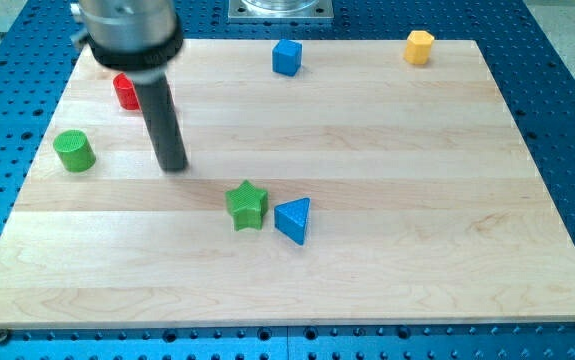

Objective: Place the green star at the center right side of the board

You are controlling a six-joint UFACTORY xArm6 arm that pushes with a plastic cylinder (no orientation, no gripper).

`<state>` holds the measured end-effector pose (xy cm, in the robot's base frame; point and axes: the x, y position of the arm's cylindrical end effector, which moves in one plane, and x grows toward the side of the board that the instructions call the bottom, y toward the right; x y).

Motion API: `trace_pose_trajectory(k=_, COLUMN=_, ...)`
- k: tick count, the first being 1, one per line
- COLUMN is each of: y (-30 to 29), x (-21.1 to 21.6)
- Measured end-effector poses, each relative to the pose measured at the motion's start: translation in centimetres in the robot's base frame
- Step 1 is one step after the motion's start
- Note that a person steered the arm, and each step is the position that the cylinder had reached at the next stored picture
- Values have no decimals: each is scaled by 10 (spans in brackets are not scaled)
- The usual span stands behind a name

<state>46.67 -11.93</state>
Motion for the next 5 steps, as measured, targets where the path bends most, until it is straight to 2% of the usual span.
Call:
trace_pose_trajectory(k=1, y=29, x=52)
trace_pose_trajectory(k=2, y=144, x=45)
trace_pose_trajectory(k=3, y=220, x=29)
trace_pose_trajectory(k=4, y=258, x=30)
trace_pose_trajectory(k=5, y=314, x=-12)
